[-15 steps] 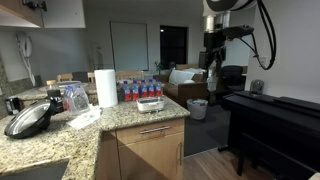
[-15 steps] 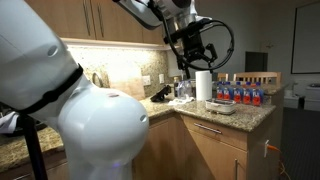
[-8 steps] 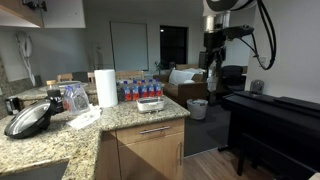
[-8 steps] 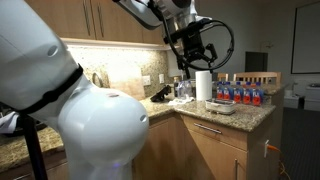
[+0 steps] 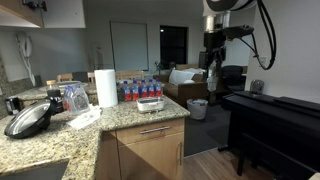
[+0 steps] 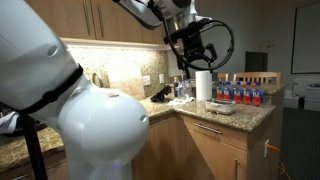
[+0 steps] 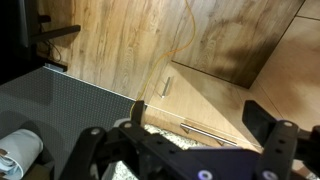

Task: Open the drawer on the right.

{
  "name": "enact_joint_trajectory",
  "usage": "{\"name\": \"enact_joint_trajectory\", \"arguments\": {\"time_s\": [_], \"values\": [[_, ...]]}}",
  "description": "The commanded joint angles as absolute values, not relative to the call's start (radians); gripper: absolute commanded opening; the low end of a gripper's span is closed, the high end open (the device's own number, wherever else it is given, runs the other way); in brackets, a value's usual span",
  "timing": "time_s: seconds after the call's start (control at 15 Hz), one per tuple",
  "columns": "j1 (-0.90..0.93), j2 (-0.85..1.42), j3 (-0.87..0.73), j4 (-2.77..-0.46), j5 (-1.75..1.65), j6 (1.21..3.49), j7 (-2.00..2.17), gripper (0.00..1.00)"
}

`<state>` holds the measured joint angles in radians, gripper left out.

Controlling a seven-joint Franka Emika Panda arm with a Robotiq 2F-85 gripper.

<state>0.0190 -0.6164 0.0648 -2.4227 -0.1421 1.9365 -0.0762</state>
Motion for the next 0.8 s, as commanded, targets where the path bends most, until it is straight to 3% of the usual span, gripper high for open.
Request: {"name": "enact_joint_trajectory", "arguments": {"time_s": [0.0, 0.73], "values": [[0.030, -0.615, 0.056, -2.421, -0.148, 1.934, -0.071, 1.00], [0.036, -0.575, 0.061, -2.426, -0.159, 1.946, -0.084, 1.00]]}}
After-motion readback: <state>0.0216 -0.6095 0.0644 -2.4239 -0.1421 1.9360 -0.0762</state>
